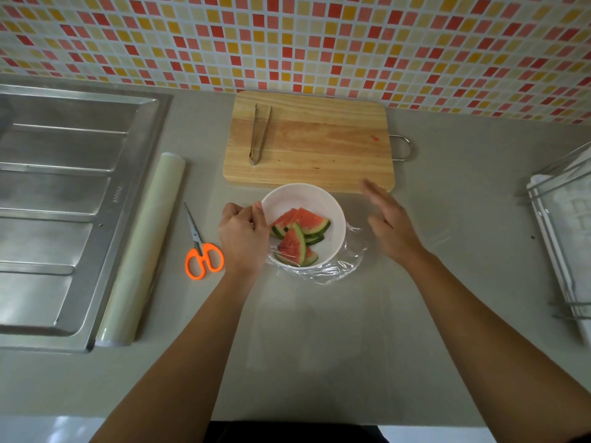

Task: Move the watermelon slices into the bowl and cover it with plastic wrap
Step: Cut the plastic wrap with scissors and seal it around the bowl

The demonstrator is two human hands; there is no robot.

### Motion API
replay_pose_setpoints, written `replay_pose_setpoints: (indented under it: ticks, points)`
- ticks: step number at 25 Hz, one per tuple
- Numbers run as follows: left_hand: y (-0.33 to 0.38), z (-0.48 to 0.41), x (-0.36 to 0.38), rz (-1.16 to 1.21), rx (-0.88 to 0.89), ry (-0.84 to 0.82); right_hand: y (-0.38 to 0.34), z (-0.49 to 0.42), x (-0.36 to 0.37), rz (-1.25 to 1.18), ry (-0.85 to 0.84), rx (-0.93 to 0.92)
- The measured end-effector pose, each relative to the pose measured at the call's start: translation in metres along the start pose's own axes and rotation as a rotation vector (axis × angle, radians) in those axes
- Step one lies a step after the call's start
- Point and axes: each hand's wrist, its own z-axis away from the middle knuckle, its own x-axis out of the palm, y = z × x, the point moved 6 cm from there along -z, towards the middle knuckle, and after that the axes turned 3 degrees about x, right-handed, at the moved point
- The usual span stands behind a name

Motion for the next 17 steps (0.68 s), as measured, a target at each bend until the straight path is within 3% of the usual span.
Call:
replay_pose_setpoints:
  ticks: [1,3,5,7,11,14,17]
  points:
    - [0.000,0.000,0.000,0.006,0.001,0.001,-0.026,-0.004,0.003,0.038,0.010,-0.090]
    - [0.002,0.000,0.000,0.023,0.004,-0.002,-0.082,-0.006,0.031,0.188,-0.155,-0.333]
    - [0.004,0.000,-0.001,0.039,0.030,0.004,-0.107,-0.005,0.066,0.352,-0.336,-0.406]
    - [0.005,0.000,-0.002,0.044,0.050,0.009,-0.099,-0.011,0.082,0.498,-0.369,-0.351]
    - [0.004,0.001,-0.003,0.019,0.048,0.011,-0.081,-0.013,0.082,0.611,-0.267,-0.308]
    - [0.006,0.002,-0.003,0.011,0.022,0.015,-0.079,-0.013,0.074,0.551,-0.174,-0.249]
    - [0.009,0.004,-0.004,-0.013,0.010,0.045,-0.071,-0.016,0.063,0.345,-0.179,-0.108]
